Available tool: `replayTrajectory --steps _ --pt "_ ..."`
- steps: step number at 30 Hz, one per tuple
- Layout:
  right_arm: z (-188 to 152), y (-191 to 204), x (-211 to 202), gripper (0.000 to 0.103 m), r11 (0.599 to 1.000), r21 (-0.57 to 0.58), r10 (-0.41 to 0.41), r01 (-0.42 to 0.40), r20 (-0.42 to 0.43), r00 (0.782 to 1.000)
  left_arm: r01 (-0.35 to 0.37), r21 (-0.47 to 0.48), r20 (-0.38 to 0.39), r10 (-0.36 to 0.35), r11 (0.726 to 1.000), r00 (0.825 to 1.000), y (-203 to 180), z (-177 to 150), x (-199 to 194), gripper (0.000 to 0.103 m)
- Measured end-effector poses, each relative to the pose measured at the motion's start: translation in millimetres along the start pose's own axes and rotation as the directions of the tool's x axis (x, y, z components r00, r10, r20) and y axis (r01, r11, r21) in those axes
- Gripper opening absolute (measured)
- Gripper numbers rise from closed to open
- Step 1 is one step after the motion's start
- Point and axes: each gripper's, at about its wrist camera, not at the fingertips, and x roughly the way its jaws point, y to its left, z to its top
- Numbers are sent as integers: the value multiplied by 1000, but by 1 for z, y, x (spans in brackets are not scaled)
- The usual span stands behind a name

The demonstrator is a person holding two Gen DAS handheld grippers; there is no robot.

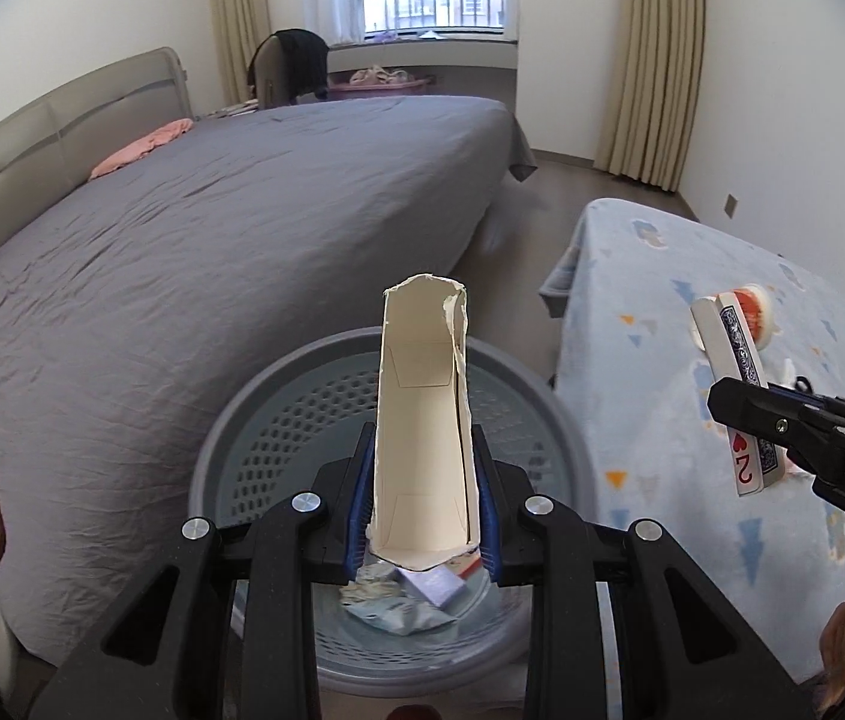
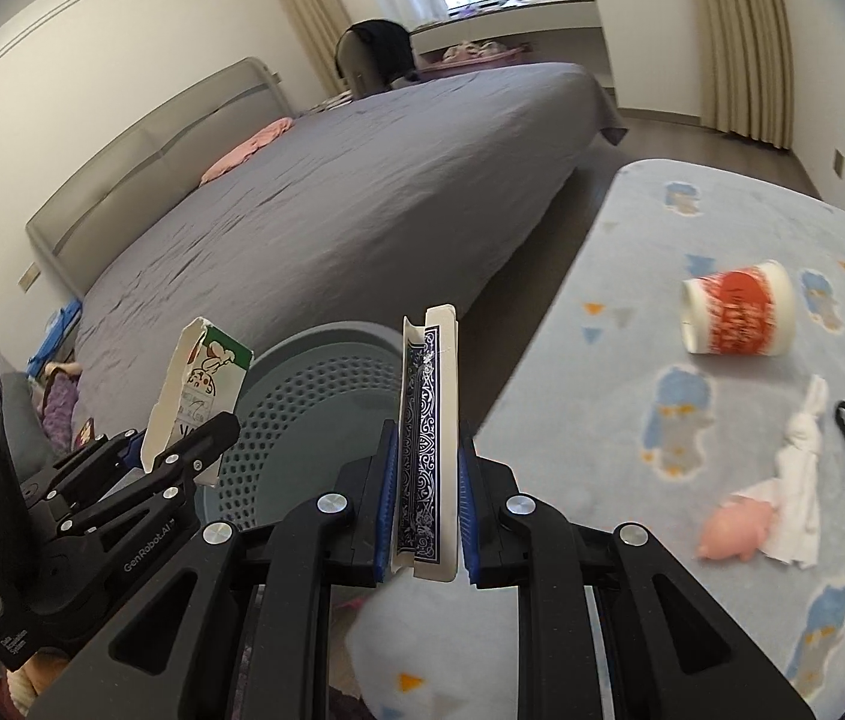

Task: Collect trash
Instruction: 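Carry the medicine box and card box over the basket and open both tools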

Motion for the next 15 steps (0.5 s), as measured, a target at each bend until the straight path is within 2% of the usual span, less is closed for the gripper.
replayTrajectory --steps 5,15 --pt "9 26 25 18 998 -58 36 -38 -32 999 -49 -30 -12 49 998 999 27 -8 11 29" --pt "6 45 70 18 989 -97 99 -112 -125 987 -58 -95 -86 50 994 995 51 -22 34 29"
